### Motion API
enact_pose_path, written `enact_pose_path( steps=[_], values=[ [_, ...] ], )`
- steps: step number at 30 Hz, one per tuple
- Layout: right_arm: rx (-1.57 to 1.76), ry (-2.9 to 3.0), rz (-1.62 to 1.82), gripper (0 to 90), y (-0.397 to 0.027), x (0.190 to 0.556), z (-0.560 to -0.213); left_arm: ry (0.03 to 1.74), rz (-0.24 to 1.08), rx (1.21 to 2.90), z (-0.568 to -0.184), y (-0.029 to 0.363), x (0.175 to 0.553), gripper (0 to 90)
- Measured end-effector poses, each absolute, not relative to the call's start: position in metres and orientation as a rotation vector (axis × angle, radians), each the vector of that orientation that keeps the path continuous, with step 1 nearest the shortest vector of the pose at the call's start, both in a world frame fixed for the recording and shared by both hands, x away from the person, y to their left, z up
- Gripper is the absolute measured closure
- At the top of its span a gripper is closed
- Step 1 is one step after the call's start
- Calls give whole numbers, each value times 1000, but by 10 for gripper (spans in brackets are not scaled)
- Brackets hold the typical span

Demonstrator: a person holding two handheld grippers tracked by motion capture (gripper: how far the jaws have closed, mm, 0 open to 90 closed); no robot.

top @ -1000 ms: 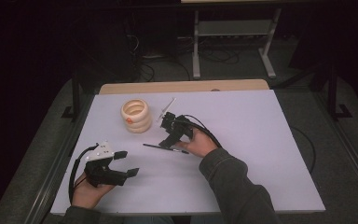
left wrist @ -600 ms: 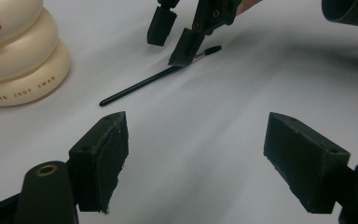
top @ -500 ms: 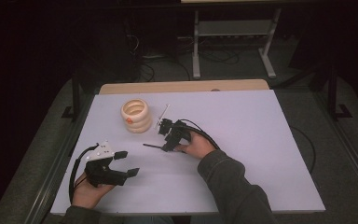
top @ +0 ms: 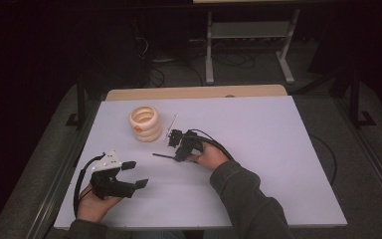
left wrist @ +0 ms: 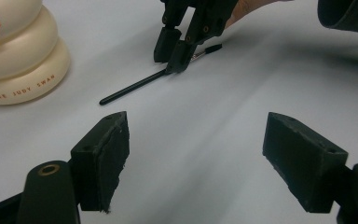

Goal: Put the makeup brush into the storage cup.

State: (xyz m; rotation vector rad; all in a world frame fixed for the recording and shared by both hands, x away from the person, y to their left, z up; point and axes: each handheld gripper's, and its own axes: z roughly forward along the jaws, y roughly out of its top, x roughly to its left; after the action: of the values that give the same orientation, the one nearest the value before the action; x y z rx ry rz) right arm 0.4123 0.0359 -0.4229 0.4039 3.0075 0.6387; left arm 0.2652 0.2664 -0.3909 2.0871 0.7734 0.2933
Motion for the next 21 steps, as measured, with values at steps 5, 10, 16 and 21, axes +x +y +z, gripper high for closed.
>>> enact_pose_path(
  steps=[5, 10, 16, 21],
  values=[
    [367, 3013, 622, 786, 38, 409, -423, 772, 292, 2089, -391, 265, 265, 224],
    [365, 3031, 601, 846, 40, 410, -423, 768, 290, 2090, -392, 263, 265, 225],
    [357, 3043, 564, 849, 44, 411, -422, 763, 288, 2100, -391, 263, 266, 225],
    [373, 3063, 588, 851, 42, 414, -421, 769, 289, 2092, -391, 264, 266, 226]
  ],
)
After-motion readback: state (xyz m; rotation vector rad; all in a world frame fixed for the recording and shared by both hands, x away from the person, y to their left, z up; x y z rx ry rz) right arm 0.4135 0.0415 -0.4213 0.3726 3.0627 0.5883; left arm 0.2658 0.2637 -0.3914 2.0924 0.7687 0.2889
